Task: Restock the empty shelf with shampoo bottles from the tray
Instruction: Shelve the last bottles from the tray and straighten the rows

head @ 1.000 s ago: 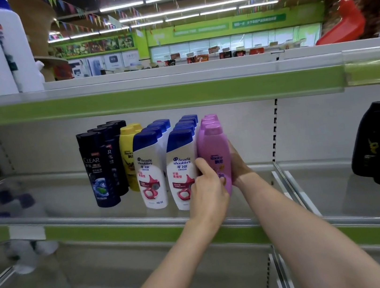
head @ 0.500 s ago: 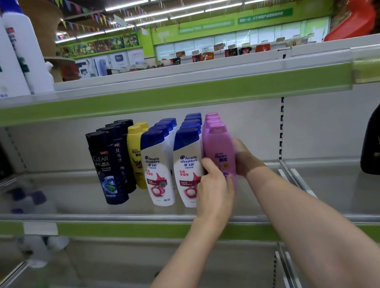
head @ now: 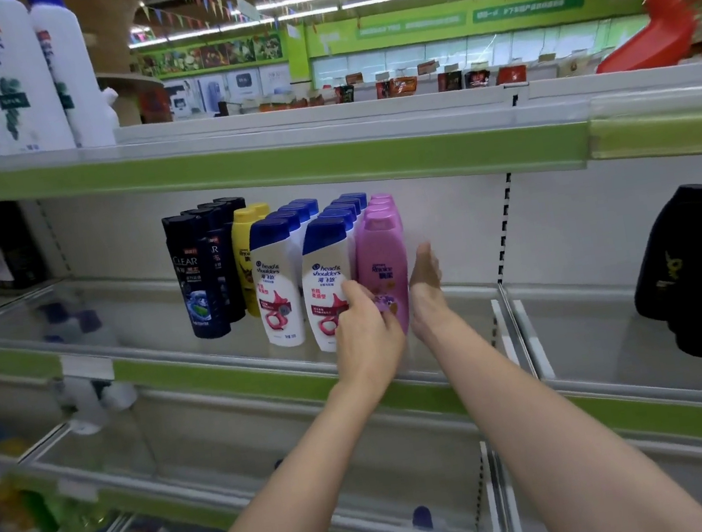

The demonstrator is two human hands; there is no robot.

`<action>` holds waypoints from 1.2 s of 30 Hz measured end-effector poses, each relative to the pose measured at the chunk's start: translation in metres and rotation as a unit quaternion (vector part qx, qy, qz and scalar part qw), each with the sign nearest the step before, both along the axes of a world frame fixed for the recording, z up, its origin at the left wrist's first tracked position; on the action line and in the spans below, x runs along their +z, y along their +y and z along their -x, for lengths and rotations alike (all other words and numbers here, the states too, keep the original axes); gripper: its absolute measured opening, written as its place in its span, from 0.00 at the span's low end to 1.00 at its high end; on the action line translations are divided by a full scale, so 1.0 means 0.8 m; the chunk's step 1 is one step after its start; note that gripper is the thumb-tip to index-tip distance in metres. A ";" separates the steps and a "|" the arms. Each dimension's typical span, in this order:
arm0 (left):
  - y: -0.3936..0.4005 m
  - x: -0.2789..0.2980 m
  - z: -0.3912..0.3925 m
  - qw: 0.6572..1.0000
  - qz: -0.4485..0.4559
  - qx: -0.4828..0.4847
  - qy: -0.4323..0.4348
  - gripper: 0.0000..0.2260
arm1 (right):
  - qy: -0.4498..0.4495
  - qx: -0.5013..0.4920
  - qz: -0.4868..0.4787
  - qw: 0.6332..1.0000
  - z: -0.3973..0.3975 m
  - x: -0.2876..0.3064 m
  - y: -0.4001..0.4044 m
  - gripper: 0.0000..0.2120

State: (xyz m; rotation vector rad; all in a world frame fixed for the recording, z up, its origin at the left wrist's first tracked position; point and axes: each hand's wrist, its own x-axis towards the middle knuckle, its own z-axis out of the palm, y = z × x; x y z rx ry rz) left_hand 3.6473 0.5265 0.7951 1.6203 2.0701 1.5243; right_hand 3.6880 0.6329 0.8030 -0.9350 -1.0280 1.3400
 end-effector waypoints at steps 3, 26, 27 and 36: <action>-0.012 0.004 -0.002 1.000 0.008 0.012 0.008 0.16 | 0.002 0.014 -0.001 1.000 0.005 -0.022 0.016 0.37; -0.087 0.039 -0.146 0.968 0.079 -0.232 0.056 0.15 | -0.161 -0.182 -0.037 0.969 -0.265 0.028 -0.175 0.17; -0.085 0.039 -0.163 0.966 0.080 -0.240 0.057 0.16 | -0.167 -0.196 -0.042 0.965 -0.283 0.028 -0.175 0.16; -0.048 0.042 -0.323 0.953 0.115 -0.278 0.032 0.35 | -0.280 -0.322 -0.052 0.903 -0.449 0.025 -0.164 0.18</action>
